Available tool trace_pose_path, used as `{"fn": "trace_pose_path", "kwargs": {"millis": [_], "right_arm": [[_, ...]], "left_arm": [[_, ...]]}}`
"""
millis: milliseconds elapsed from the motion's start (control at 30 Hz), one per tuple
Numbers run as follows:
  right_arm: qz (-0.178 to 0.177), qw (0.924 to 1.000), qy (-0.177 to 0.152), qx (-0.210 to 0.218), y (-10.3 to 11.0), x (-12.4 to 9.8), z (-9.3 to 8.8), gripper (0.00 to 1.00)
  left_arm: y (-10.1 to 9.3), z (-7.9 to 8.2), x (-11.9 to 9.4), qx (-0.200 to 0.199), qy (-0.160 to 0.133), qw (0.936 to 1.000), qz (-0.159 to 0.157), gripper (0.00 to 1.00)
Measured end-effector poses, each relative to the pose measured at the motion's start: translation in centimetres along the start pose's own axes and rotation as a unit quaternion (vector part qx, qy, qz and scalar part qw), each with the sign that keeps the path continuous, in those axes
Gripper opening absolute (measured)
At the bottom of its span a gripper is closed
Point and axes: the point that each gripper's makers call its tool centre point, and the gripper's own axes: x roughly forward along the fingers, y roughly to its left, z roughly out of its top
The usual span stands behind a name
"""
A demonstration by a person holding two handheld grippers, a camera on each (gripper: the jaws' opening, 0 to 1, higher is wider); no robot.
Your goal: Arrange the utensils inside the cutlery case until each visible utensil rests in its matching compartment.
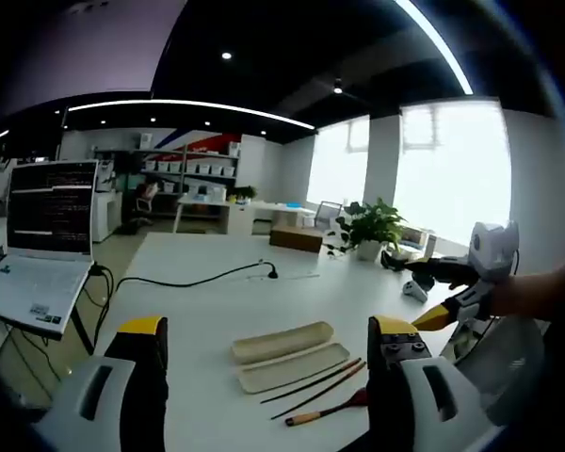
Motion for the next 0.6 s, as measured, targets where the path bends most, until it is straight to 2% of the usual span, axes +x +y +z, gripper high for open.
{"fn": "trace_pose_path", "kwargs": {"millis": [600], "right_arm": [[-0.001, 0.9999, 0.007, -0.014, 0.04, 0.18, -0.24, 0.93]], "left_arm": [[-0.05, -0.38, 0.14, 0.003, 0.008, 1.0000, -0.002, 0.89]]}}
